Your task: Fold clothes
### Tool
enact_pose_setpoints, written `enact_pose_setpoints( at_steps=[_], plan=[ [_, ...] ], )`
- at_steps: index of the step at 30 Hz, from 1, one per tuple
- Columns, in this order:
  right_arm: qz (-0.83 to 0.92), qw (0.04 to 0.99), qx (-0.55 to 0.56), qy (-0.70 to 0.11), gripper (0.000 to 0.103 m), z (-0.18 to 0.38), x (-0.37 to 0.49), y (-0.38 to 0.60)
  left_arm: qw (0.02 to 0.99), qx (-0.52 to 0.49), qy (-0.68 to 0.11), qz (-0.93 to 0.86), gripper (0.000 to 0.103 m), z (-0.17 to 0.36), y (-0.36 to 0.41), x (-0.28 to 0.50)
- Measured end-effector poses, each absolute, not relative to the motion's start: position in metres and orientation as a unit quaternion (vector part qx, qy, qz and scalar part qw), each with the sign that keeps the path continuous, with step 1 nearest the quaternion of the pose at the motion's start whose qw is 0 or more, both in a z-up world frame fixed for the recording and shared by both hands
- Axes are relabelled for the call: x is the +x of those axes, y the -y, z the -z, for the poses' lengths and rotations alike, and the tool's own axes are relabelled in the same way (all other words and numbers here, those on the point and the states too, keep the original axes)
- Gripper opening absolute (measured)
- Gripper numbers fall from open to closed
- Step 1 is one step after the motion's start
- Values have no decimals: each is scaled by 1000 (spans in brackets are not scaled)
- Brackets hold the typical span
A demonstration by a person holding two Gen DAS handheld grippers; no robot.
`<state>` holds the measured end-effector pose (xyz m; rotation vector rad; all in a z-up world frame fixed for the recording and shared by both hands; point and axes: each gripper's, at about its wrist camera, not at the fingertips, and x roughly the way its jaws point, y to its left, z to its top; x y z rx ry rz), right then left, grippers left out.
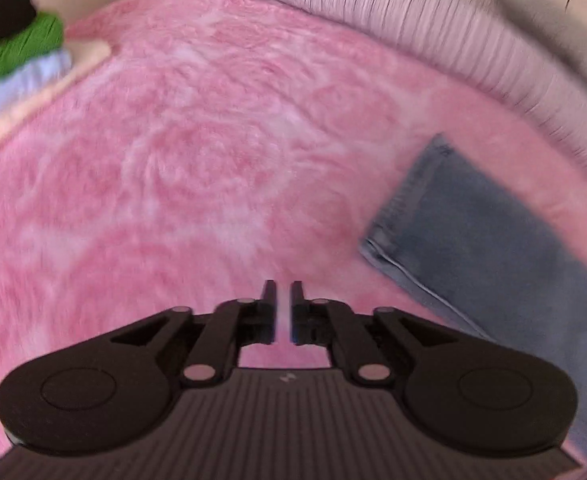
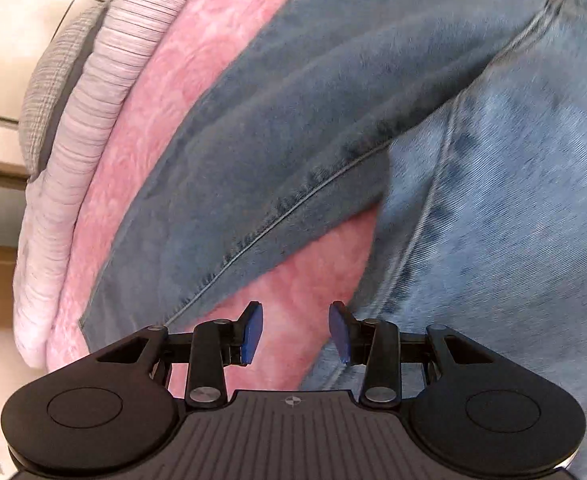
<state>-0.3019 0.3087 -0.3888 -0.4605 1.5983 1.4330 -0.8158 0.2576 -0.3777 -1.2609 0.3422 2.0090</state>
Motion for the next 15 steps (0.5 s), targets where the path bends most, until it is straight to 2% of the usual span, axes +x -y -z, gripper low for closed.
enact_pose_setpoints(
  at_steps=[3,11,15],
  plan=[
    [-578,473,-193,-636,41,378,-287,-299,389,-532,-116,-743,7,374,-231,-788],
    [-532,565,-169,-608,41,342,-193,-234,461,-603,-159,-632,10,372,-167,-680],
    [-493,608,-174,-597,41,329,-133,-209,427,-609,-186,-642,20,369,-127,-656]
  ],
)
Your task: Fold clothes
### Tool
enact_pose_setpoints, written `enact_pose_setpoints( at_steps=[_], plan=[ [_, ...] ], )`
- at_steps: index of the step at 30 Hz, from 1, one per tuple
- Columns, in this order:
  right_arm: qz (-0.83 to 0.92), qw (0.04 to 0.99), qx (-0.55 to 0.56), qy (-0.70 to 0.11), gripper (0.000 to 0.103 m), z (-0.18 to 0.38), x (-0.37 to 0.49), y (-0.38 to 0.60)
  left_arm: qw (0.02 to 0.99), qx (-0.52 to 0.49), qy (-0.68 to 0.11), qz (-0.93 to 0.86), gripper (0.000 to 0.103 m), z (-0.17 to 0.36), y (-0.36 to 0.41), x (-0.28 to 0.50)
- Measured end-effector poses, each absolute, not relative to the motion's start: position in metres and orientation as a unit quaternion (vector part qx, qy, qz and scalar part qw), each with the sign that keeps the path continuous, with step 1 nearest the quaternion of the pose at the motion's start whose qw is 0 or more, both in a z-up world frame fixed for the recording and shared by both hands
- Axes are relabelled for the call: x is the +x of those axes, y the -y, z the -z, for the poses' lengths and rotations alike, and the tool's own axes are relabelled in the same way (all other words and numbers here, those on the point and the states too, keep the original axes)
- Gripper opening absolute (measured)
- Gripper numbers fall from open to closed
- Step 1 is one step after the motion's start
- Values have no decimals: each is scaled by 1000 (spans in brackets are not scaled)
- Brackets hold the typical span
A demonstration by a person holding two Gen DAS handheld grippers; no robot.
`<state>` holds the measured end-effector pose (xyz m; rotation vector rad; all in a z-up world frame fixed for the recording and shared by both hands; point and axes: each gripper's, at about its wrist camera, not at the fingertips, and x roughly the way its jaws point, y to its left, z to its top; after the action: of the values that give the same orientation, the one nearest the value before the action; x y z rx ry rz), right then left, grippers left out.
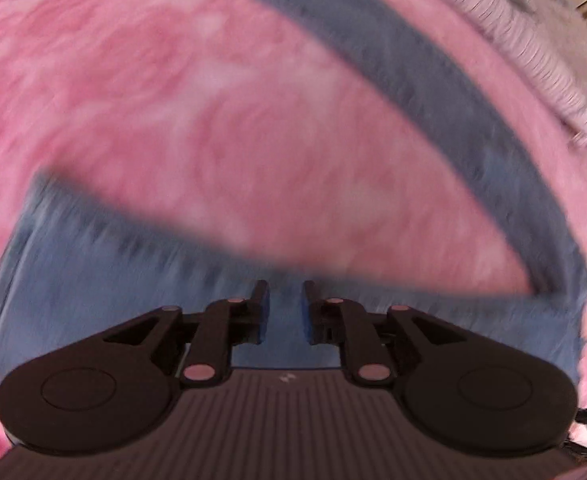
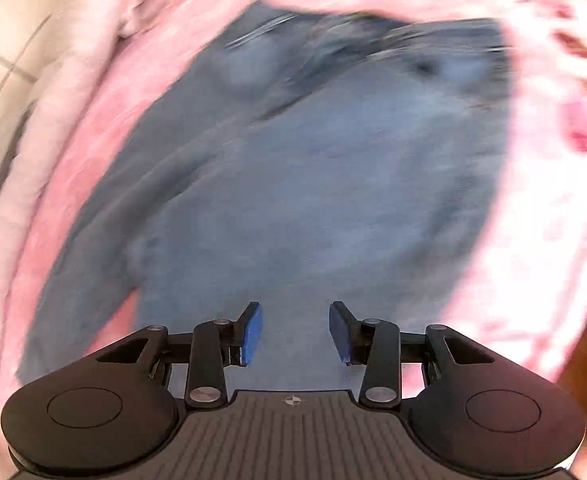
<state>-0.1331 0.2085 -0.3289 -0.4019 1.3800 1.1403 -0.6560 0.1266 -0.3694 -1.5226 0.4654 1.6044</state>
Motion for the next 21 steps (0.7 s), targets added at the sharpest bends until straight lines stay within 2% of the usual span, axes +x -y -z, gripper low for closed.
enact_pose_setpoints(
  at_steps=[9,18,21],
  plan=[
    [-482,618,-190,-592,41,337,-19,-200,372,-573,-167,-711,24,361,-54,-607],
    [-475,614,-171,-606,42,347,77,-209,232,-598,-56,-765,33,360,18,-601],
    [-467,619,-156,-612,43,351,94,-213,209,-599,2,-773,36,361,37,-613]
  ],
)
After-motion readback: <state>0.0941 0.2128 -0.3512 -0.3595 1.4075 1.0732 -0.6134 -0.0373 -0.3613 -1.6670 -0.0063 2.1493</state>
